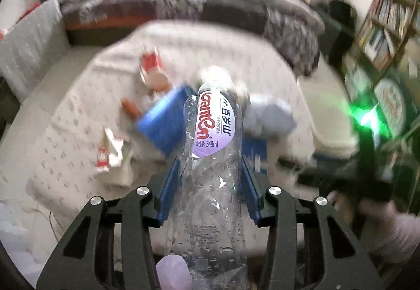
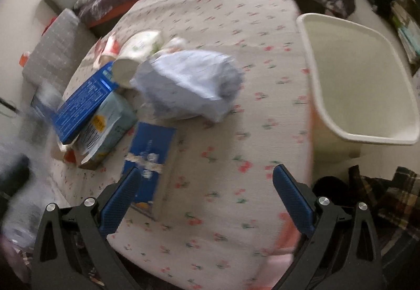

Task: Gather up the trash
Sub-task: 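Grasp the clear water bottle with the left tool while the right tool approaches the blue box, then grasp the blue biscuit box with the right tool while the left tool lifts the bottle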

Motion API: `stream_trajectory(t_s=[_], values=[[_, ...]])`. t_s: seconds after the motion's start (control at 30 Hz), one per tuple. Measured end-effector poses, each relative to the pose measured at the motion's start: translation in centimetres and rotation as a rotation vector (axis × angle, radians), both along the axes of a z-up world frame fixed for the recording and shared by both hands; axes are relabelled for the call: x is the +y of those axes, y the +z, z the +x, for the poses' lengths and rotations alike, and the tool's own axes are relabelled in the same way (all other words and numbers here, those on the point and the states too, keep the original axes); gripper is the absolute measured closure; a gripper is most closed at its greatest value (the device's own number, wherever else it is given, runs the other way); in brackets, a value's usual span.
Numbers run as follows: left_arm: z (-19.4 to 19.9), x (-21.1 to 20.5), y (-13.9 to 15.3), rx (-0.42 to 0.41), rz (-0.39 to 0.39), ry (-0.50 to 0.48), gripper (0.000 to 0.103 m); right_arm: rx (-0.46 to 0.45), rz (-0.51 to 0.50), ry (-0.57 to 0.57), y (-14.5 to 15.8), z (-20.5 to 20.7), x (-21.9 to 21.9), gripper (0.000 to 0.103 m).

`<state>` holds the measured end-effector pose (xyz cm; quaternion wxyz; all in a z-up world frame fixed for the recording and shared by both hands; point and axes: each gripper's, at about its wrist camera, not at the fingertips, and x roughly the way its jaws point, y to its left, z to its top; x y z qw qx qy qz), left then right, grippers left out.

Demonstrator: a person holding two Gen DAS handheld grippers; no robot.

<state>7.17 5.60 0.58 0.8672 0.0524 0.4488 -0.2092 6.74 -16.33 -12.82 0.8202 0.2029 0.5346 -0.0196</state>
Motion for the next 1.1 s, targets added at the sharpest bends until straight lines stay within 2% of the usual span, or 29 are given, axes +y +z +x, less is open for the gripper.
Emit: stream_trajectory(t_s=[0.17,0.33,0.4,0.47,0.5,0.53,0.6,0.8,0.97,1.1], values=[[2.1,0.7,1.2,-0.068,-0.050,0.069,0.059,0.015,-0.076,0.069,-0.5,2.4,4.1,0.006],[2.5,1.4,0.4,-0.079,-0.042,0.108,0.059,0.074,-0.128,0.074,-2.6,4.1,5.9,0.006],[2.5,1.9,-0.1,-0.082,-0.038,0.118,0.059,0.061,-0.170,0.084,-3.0,4.4,6.5,0.007],[2.5,2.3,-0.2,-0.087,-0.033,0.129,0.059,0.028,-0.223,0.107,-2.8,4.4,6.9,0.018],[2.4,2.4,-0.2,-0.091,-0.033,0.134,0.059,0.007,-0.240,0.118,-2.6,4.4,7.0,0.036],[2.5,2.6,-0.2,-0.092,-0.033,0.138,0.059,-0.008,-0.245,0.127,-2.4,4.4,7.1,0.043],[2.7,2.8,-0.2,-0.097,-0.035,0.150,0.059,-0.022,-0.192,0.137,-2.1,4.5,6.8,0.046],[2.8,2.9,0.4,-0.123,-0.049,0.174,0.059,-0.099,-0.131,0.138,0.2,4.3,6.0,0.046],[3.0,2.2,1.0,-0.161,-0.051,0.198,0.059,-0.186,-0.101,0.121,3.7,3.7,4.8,0.047],[3.2,1.6,1.4,-0.182,-0.066,0.210,0.059,-0.272,-0.115,0.098,7.1,2.9,3.3,0.047]])
